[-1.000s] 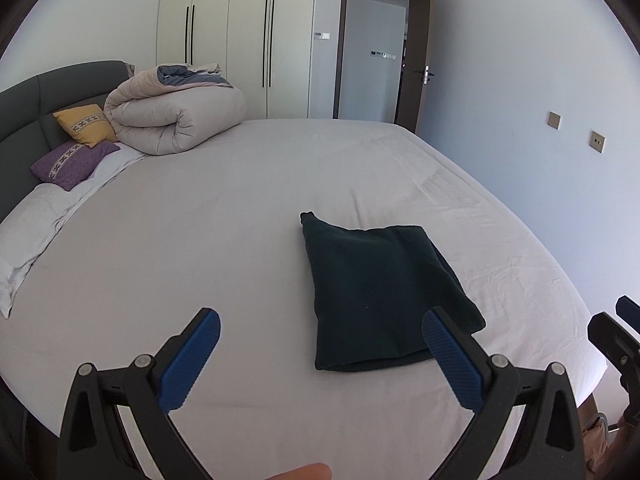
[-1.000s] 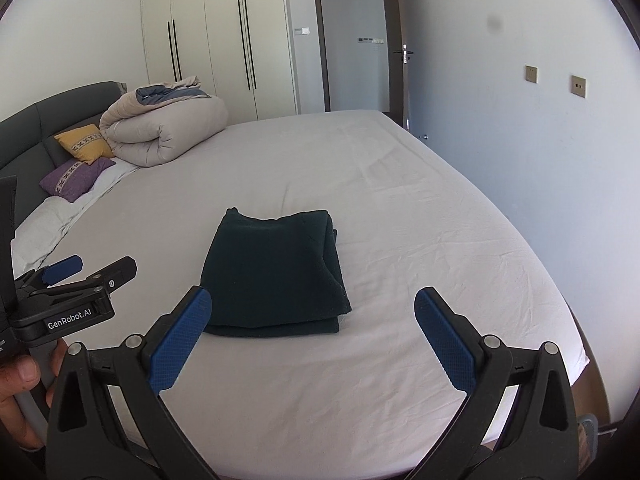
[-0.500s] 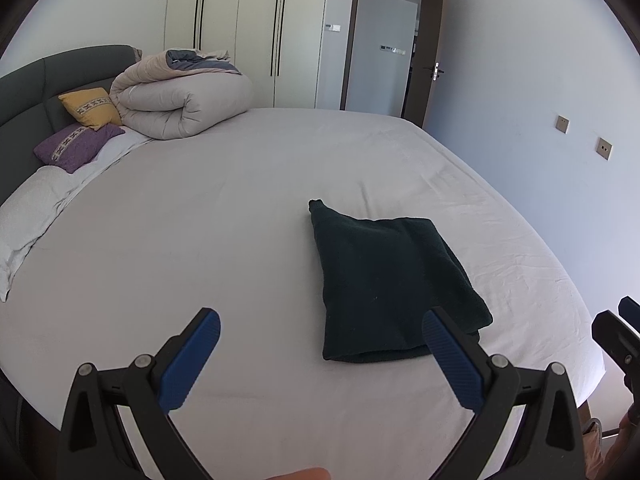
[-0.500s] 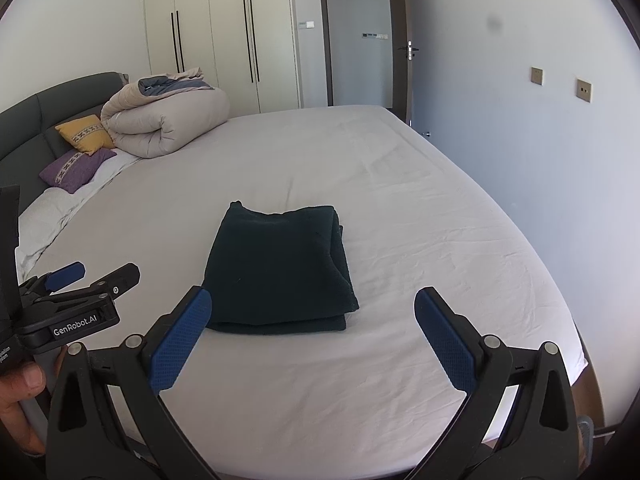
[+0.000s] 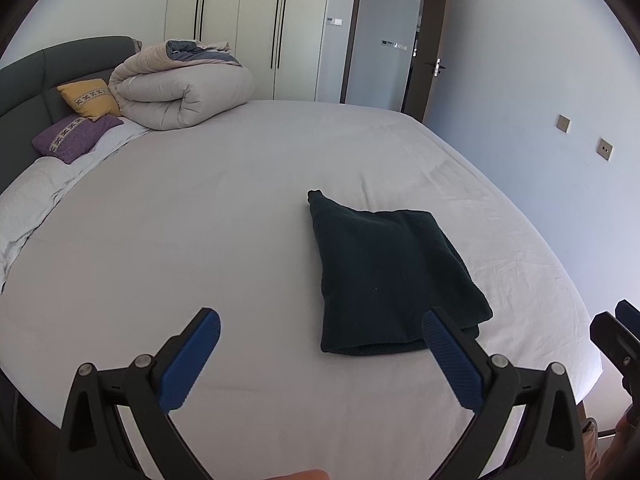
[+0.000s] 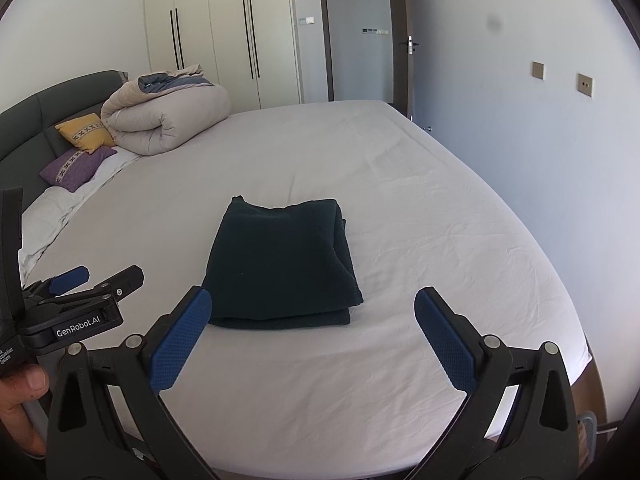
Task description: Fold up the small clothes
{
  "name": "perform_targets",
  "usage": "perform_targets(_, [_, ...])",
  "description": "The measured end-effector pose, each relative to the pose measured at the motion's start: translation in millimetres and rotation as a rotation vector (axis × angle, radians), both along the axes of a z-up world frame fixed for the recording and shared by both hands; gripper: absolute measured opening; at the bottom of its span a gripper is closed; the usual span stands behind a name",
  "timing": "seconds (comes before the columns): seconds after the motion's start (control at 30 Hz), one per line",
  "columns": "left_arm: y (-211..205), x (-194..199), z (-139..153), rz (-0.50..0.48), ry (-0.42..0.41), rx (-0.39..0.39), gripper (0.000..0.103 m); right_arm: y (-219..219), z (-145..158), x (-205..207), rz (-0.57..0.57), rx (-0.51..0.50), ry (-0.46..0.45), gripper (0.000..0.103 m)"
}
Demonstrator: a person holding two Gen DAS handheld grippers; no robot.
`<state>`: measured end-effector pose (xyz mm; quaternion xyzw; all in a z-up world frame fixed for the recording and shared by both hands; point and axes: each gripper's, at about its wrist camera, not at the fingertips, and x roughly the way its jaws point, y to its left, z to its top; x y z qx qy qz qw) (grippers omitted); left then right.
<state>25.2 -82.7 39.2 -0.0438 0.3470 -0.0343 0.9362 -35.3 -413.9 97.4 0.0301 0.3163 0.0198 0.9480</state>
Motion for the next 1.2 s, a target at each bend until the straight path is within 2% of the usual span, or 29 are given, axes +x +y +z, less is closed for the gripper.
perform_targets(1.2, [-2.3,-2.5,-9.0,0.009,0.016,0.016,0.103,17.0,-18.3,6.5,-0.007,-0.01,0.02,0.103])
